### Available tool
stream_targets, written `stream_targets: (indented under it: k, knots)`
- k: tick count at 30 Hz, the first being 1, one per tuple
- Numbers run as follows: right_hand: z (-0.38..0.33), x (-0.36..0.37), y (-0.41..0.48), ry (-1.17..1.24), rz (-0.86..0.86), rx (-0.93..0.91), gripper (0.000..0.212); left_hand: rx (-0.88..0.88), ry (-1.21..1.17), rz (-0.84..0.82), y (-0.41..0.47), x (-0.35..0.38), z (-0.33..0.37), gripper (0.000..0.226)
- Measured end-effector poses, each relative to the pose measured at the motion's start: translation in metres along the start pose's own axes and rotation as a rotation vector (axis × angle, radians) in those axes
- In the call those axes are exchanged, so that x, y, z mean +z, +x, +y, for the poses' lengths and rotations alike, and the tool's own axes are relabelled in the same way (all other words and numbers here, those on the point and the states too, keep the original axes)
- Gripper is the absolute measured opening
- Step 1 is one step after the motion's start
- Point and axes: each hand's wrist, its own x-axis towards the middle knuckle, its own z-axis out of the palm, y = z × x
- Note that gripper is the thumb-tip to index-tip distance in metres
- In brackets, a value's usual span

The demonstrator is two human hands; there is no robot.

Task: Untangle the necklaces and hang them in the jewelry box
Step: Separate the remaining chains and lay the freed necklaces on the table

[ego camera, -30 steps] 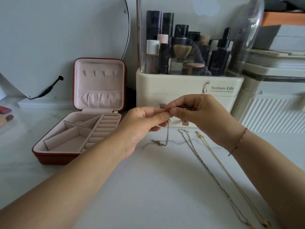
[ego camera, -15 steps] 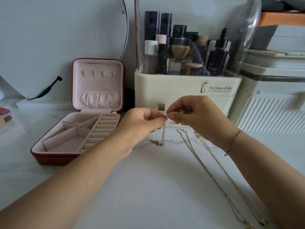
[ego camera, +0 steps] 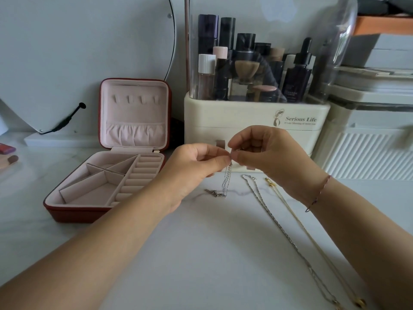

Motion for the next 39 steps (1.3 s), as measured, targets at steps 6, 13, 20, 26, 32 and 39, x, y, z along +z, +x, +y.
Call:
stream_targets:
  k: [6,13,20,26,32,39]
  knots:
    - [-0.0018,0.0006,-0.0011,-0.01,-0.006,-0.008,0.009,0.0,0.023,-0.015,-0.0008,0.0003,-0.0005,0.005]
    - [-0.0021,0.0016,-0.0008,-0.123,-0.017,-0.002,0.015,0.031,0.034,-0.013,-0.0009,-0.0002,-0.0002,0.008]
    - [-0.0045,0.0019,-0.0029,-0.263,-0.009,0.012,0.013,0.112,0.125,0.058,-0.0015,-0.0007,-0.0027,0.013]
    - [-0.0004,0.0022,-0.0025,-0.381,-0.012,0.036,0.015,0.166,0.282,0.095,-0.0015,-0.0016,-0.0047,0.008]
    - [0.0015,0.004,-0.0031,-0.345,-0.008,-0.027,0.016,0.119,0.331,0.041,-0.002,-0.0004,-0.0046,0.008]
    - [0.0012,0.0077,-0.0033,-0.262,-0.013,-0.104,0.013,0.063,0.276,-0.054,-0.0016,-0.0001,-0.0016,0.021]
